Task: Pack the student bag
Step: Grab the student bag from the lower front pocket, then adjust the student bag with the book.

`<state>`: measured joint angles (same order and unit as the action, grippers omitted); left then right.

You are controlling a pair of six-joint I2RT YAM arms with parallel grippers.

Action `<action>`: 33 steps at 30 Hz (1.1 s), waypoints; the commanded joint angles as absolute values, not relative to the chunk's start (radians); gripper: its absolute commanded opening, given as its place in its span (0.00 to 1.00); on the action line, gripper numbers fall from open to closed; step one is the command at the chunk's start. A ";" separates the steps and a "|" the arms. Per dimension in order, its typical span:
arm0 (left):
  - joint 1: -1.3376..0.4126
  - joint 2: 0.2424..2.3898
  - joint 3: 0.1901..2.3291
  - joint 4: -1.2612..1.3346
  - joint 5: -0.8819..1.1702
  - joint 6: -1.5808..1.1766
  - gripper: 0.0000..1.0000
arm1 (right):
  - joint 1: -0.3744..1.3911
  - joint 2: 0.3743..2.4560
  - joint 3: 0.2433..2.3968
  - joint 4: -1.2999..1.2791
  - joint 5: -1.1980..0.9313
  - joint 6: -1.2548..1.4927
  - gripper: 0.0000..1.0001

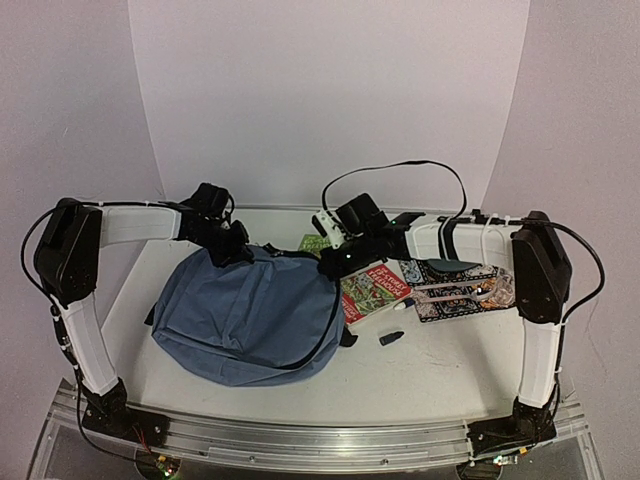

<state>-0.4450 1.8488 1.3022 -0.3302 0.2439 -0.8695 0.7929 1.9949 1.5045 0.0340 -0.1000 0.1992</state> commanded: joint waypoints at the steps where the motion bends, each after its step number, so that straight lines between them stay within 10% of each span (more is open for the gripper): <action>1: -0.446 1.792 1.280 -0.291 0.266 -0.884 0.00 | 0.786 1.936 1.490 0.051 -0.005 0.246 0.00; 20: -0.465 1.467 0.971 -0.304 0.362 -0.788 0.00 | 0.713 1.917 1.448 0.049 0.069 0.474 0.00; 33: -0.581 1.657 1.268 -0.288 0.229 -0.676 0.00 | 0.722 1.803 1.389 0.063 -0.204 0.303 0.00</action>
